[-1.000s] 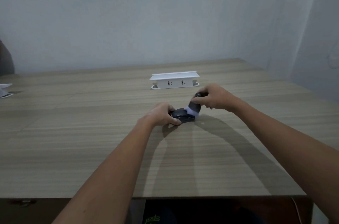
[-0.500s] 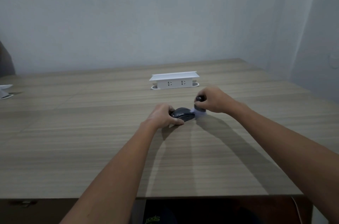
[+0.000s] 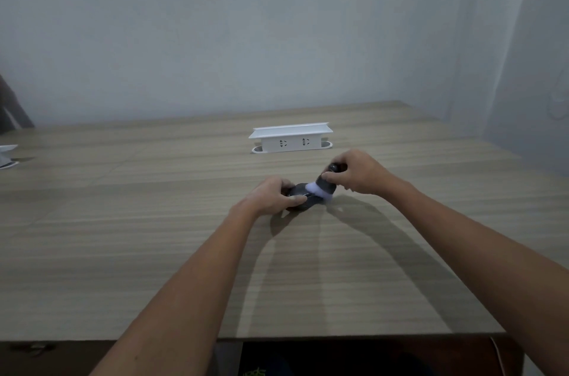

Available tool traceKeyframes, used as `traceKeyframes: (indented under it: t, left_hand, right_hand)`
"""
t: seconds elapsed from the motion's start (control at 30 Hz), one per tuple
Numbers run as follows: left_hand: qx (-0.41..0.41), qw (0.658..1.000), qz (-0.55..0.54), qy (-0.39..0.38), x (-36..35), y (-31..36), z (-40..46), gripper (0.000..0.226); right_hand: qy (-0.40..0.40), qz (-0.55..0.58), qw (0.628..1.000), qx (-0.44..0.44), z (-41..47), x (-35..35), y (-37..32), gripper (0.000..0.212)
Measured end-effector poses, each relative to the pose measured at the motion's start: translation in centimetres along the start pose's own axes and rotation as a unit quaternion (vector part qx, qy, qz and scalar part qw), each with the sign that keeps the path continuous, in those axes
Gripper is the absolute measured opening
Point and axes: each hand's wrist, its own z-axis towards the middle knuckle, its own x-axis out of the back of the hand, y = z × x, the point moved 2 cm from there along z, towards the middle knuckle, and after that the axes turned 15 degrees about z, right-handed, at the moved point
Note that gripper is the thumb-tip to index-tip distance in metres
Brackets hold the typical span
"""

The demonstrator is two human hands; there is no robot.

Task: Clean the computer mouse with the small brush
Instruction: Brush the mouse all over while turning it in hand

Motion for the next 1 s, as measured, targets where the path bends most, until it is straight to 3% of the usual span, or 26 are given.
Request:
traceKeyframes:
  t: [0.13, 0.27, 0.4, 0.47, 0.63, 0.73, 0.87, 1.0]
  left_hand:
    - [-0.012, 1.000, -0.018, -0.005, -0.5, 0.3, 0.1, 0.040]
    - [-0.018, 0.999, -0.028, -0.031, -0.4, 0.4, 0.4, 0.033]
    - [-0.013, 0.999, -0.025, -0.044, -0.3, 0.5, 0.5, 0.034]
    - [-0.013, 0.998, -0.028, -0.045, -0.3, 0.5, 0.4, 0.039]
    - [-0.007, 0.999, -0.041, -0.028, -0.6, 0.4, 0.4, 0.058]
    - [-0.001, 0.999, -0.043, -0.021, -0.8, 0.4, 0.4, 0.058]
    - [0.000, 0.999, -0.044, -0.013, -0.7, 0.6, 0.3, 0.060]
    - [0.013, 0.999, -0.044, -0.025, -0.7, 0.8, 0.2, 0.043]
  right_hand:
    - [0.047, -0.012, 0.999, 0.009, -0.4, 0.3, 0.7, 0.016]
    - [-0.001, 0.089, 0.996, 0.016, -1.4, 0.0, 0.0, 0.013]
    - [0.031, -0.001, 0.999, 0.032, -1.0, 0.0, 0.4, 0.013]
    - [0.036, 0.018, 0.998, 0.040, -0.9, 0.1, -0.1, 0.014]
    - [-0.016, -0.024, 0.998, 0.049, -0.6, -0.5, -0.8, 0.011]
    - [0.002, -0.048, 0.997, 0.059, -0.1, -0.4, -0.9, 0.016]
    - [-0.043, -0.040, 0.995, 0.083, -0.4, -0.8, -2.1, 0.010]
    - [-0.014, -0.078, 0.994, 0.074, 0.1, -0.6, -1.4, 0.015]
